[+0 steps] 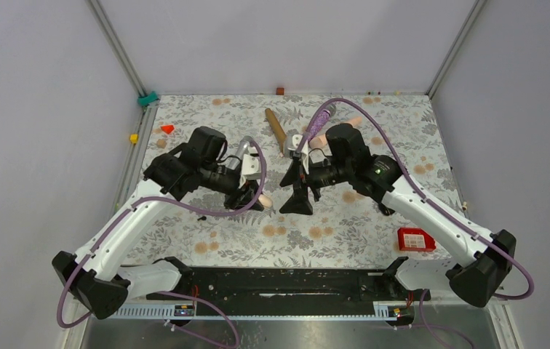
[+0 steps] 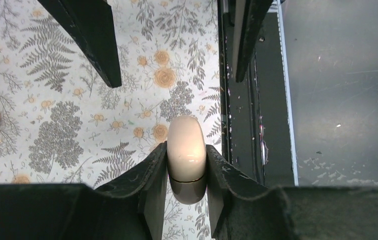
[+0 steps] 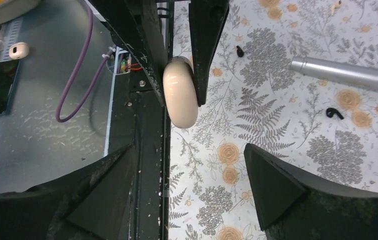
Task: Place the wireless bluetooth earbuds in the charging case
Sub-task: Pick up the charging case at the center of the board, then open the charging case, then pick up the earbud from the center of the board.
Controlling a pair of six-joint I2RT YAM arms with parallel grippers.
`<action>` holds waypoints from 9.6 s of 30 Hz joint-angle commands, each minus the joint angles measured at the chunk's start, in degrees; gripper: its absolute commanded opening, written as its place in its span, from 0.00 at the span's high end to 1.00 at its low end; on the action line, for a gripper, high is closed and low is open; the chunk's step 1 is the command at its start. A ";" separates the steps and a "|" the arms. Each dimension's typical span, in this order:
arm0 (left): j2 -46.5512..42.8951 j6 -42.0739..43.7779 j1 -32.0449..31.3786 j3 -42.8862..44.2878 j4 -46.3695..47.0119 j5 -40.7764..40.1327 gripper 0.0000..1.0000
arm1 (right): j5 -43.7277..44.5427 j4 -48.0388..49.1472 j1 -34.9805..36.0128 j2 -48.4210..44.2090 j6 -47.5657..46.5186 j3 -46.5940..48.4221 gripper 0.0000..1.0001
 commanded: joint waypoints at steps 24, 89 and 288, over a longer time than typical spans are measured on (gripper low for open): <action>3.65 -7.75 1.26 -4.15 9.72 9.16 0.89 | -6.84 16.96 0.10 3.69 12.06 -7.24 0.38; 2.78 -18.83 6.23 -8.82 22.61 11.52 0.31 | 9.04 32.19 -3.62 -1.69 27.26 -13.40 0.93; -5.31 13.69 39.64 -11.55 -1.59 32.11 1.00 | 39.12 -24.07 -6.19 78.08 27.24 72.62 0.38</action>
